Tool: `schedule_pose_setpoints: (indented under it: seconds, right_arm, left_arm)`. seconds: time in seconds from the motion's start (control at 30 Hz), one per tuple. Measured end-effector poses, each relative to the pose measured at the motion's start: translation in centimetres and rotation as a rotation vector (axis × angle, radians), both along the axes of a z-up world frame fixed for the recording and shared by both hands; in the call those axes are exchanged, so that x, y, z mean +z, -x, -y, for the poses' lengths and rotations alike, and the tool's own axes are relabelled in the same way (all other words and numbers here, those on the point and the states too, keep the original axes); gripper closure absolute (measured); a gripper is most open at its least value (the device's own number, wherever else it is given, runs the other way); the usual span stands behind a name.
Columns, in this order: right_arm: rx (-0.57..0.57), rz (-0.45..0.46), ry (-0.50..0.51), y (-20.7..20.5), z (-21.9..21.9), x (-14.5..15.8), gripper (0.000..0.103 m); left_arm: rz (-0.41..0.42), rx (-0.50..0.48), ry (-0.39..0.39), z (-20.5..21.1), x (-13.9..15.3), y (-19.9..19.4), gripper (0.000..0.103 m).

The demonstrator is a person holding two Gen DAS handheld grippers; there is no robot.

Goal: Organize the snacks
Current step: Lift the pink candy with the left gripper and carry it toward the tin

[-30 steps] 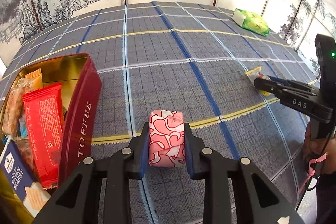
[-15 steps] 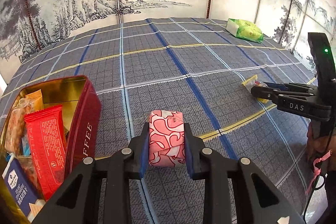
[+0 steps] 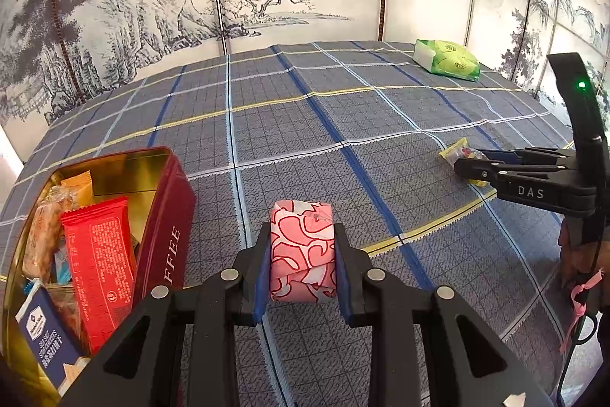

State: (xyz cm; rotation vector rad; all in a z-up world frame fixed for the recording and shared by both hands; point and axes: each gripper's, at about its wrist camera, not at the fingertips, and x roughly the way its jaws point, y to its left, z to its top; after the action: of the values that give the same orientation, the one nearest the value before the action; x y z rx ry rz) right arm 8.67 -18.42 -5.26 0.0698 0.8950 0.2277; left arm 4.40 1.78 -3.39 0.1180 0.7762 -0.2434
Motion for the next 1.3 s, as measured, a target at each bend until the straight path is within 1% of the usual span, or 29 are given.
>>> schedule_pose_setpoints:
  seconds: [0.23,0.5,0.67,0.77,1.07,1.13,1.17,1.23,1.27,1.3]
  right_arm:
    - [0.003,0.001,0.015,0.0,-0.1,0.0,0.065]
    - [0.004,0.001,0.029,-0.3,-0.1,-0.2,0.065]
    - [0.005,0.002,0.05,-0.3,-0.4,-0.1,0.065]
    - [0.006,0.003,0.064,-0.3,-0.5,-0.2,0.065]
    - [0.007,0.005,0.089,-0.2,-0.9,-0.1,0.064]
    - [0.008,0.005,0.092,-0.2,-0.9,-0.1,0.064]
    - [0.008,0.005,0.092,-0.2,-0.9,-0.1,0.064]
    - [0.007,0.005,0.092,-0.2,-1.0,-0.1,0.064]
    - [0.007,0.005,0.093,-0.2,-1.0,-0.1,0.064]
    - [0.007,0.005,0.092,-0.2,-1.0,-0.1,0.064]
  left_arm:
    - [0.002,-0.007,-0.016,0.3,1.0,1.2,0.078]
    - [0.056,-0.002,-0.018,-0.2,4.0,3.1,0.077]
    - [0.097,0.013,-0.009,-1.4,6.2,4.2,0.077]
    - [0.101,0.028,-0.007,-2.4,6.9,4.3,0.077]
    - [0.086,0.085,0.048,-6.9,8.3,4.2,0.078]
    - [0.067,0.084,0.078,-7.8,8.5,4.1,0.078]
    - [0.044,0.063,0.097,-8.0,8.4,3.9,0.079]
    - [0.012,0.03,0.087,-7.3,8.0,3.7,0.074]
    - [0.005,0.011,0.072,-6.5,7.9,3.7,0.067]
    - [0.002,-0.023,0.058,-5.4,7.8,3.8,0.062]
